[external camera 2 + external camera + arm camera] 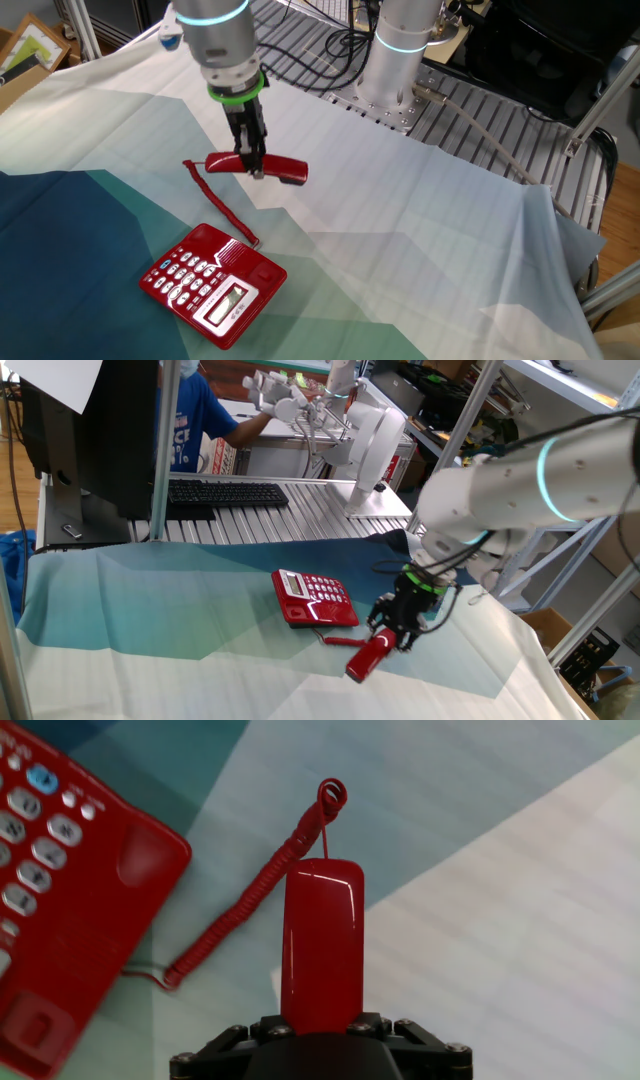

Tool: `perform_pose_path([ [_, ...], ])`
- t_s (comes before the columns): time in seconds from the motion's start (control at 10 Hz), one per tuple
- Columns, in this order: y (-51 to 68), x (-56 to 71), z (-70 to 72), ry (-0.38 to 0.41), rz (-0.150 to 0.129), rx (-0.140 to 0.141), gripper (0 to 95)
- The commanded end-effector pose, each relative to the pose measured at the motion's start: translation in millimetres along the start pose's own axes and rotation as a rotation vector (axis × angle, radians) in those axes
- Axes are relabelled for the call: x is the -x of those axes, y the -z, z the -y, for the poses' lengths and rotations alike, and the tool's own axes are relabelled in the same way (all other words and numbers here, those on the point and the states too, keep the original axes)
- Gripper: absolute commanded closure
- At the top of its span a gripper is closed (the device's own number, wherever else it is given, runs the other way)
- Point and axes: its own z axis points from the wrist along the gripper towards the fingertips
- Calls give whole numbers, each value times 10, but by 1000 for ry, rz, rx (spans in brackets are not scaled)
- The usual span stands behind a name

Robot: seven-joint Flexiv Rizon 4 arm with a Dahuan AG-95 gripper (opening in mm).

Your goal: Place the handset of the telephone on the corresponding phone cradle

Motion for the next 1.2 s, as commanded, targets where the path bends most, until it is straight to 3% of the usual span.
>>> perform_pose_path([
  [0.1,15,-5,-138,-37,0,-1,950],
  [0.4,43,-27,-480,-52,1,-14,950],
  [0.6,-2,-24,-654,-59,0,-20,950],
  [0.9,-25,-31,-733,-96,-15,-17,950],
  [1.2,-25,-26,-731,-86,-10,-19,950],
])
